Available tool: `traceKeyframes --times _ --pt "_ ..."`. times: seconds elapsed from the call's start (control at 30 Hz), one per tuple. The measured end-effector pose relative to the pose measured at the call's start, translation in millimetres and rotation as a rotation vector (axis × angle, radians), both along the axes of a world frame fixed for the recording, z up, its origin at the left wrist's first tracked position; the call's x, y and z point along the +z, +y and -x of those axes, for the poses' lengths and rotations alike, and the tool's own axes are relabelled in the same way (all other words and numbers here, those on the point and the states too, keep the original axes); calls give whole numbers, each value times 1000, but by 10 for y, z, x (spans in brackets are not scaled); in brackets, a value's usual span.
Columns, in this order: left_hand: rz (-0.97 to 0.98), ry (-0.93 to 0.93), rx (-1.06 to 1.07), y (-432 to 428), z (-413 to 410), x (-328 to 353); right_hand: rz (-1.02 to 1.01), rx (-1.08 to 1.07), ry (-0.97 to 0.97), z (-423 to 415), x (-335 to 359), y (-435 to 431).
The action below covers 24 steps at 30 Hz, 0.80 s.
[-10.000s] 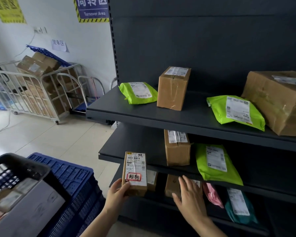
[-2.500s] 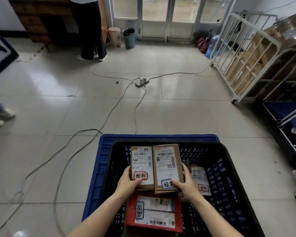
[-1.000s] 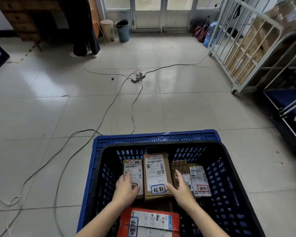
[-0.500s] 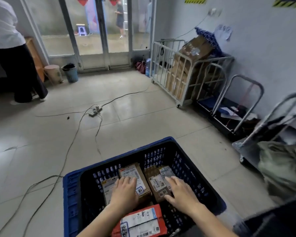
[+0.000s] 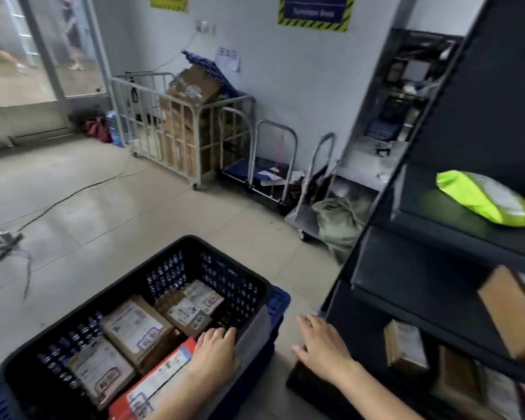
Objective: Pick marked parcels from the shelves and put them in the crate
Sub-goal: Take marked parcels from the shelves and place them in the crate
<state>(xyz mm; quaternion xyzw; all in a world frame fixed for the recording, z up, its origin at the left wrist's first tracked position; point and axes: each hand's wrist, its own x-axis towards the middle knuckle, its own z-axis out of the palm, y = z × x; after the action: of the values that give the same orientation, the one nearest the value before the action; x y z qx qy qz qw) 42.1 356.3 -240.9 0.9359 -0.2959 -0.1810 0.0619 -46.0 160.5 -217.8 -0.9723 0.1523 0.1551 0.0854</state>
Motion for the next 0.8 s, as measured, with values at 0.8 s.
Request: traceKeyframes --times 0.8 --pt "-26 55 -542 -2038 2664 262 -19 -643 -62 3636 177 -1245"
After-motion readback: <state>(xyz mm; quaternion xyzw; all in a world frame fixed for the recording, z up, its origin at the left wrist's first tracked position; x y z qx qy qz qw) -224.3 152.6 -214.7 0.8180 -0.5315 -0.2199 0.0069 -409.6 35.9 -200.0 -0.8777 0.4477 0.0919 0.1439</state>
